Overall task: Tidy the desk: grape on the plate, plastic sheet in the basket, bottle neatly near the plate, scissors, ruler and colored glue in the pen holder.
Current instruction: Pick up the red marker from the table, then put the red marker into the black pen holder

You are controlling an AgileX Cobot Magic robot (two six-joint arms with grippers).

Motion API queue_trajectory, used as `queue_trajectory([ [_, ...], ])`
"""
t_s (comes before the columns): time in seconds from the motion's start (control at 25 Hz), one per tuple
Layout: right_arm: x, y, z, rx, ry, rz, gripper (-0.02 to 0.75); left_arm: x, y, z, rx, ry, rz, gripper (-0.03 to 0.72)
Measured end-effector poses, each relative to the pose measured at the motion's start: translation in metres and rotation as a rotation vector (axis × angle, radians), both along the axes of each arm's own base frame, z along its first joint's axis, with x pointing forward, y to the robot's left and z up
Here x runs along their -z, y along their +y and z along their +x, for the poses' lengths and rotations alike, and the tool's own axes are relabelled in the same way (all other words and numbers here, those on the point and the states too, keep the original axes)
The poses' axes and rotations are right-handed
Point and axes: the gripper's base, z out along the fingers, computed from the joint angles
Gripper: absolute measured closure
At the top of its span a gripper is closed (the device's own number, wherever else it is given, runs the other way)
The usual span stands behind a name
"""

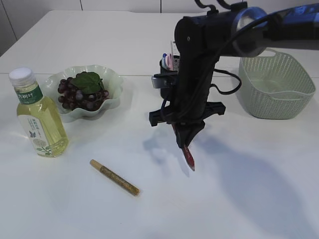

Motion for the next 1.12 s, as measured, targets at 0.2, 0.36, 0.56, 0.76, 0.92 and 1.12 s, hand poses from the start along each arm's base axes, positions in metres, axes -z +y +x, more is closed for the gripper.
queue_trajectory([
  [0.2,-0.040,-0.009,-0.005,-0.065,-0.107,-0.009,0.673,0.000,0.000,0.000,0.001,0.002,-0.002,0.344],
  [0.36,-0.058,-0.019,-0.022,-0.089,-0.185,0.009,0.673,0.001,-0.002,0.000,0.007,0.009,-0.015,0.345],
  [0.56,-0.055,-0.042,-0.055,-0.104,-0.338,0.030,0.673,0.001,-0.002,0.000,0.008,0.010,-0.017,0.345],
  [0.76,-0.062,-0.067,-0.097,-0.115,-0.548,0.106,0.673,0.001,-0.001,0.000,0.004,0.005,-0.007,0.345],
  [0.92,-0.076,-0.075,-0.107,-0.165,-0.726,0.133,0.674,0.001,-0.001,0.000,0.003,0.004,-0.005,0.345],
  [1.12,-0.084,-0.073,-0.099,-0.167,-0.862,0.184,0.674,0.001,-0.001,0.000,0.003,0.004,-0.005,0.345],
])
